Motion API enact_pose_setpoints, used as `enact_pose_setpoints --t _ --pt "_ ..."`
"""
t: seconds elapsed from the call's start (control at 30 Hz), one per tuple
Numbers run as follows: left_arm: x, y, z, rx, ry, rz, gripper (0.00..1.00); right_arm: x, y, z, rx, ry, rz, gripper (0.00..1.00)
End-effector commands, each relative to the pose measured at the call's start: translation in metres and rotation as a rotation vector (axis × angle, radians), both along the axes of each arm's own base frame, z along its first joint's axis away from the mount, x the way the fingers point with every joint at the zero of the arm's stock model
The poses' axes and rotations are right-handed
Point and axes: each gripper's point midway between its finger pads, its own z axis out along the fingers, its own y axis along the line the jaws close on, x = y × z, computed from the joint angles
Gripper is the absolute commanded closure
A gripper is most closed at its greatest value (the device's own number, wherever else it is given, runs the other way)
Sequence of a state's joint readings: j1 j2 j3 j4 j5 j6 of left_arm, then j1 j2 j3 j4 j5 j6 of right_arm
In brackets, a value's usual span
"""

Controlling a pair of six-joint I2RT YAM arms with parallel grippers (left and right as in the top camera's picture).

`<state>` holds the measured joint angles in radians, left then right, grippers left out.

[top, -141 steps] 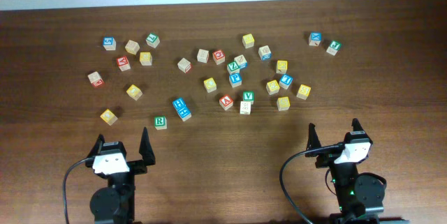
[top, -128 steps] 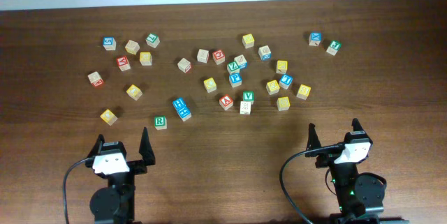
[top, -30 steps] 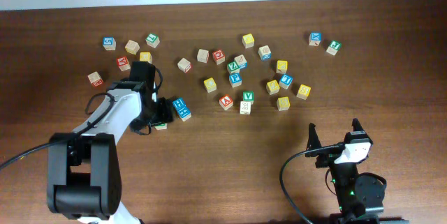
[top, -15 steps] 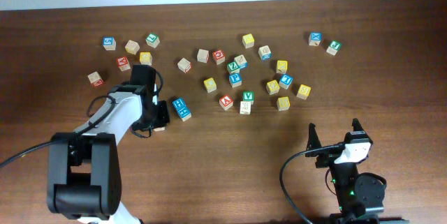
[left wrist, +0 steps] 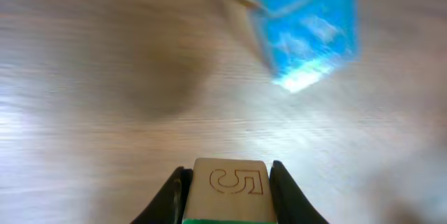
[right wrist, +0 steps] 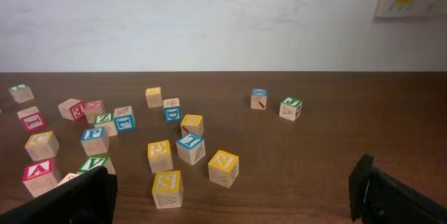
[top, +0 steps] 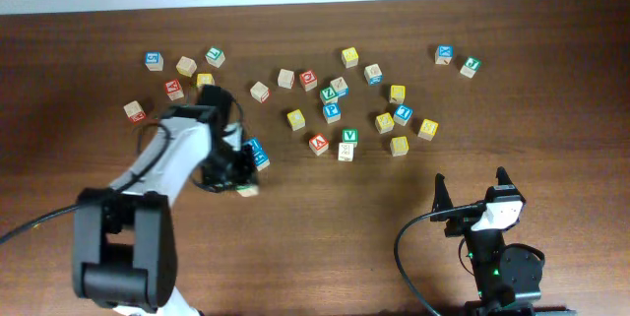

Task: Spell out RSS
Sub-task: 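Carry the R block forward and set it down in open space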

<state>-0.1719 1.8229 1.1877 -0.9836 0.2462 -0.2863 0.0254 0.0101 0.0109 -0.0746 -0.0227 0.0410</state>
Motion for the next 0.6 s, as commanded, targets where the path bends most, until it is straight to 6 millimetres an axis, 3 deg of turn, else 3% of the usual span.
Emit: enact_pose_setpoints --t 0.0,0.07,0.2,0.33,0.47,0.57 --pt "-0.015 -0.061 0.014 -0.076 0.012 -0.036 0.82 0.0 -0.003 -0.002 -0.008 0.003 -0.015 0.02" --pt "-0.023 -0.09 0.012 -0.039 -0.01 -0.048 0.82 0.0 -0.003 -0.002 -0.008 0.003 -0.015 0.02" --pt "-0.013 -0.108 0.004 0.156 -0.195 -0.004 0.78 0.0 -0.003 -0.002 -0.008 0.003 -0.015 0.02" --pt "-0.005 -0.101 0.0 0.299 -0.295 -0.031 0.79 0.0 -0.003 -0.002 -0.008 0.003 -0.015 0.02" --pt "-0.013 -0.098 -0.025 0.334 -0.223 -0.033 0.78 0.0 -0.003 -0.002 -0.008 0.003 -0.015 0.02" --pt "-0.018 -0.104 -0.028 0.301 -0.195 -0.036 0.78 0.0 -0.003 -0.002 -0.008 0.003 -0.015 0.01"
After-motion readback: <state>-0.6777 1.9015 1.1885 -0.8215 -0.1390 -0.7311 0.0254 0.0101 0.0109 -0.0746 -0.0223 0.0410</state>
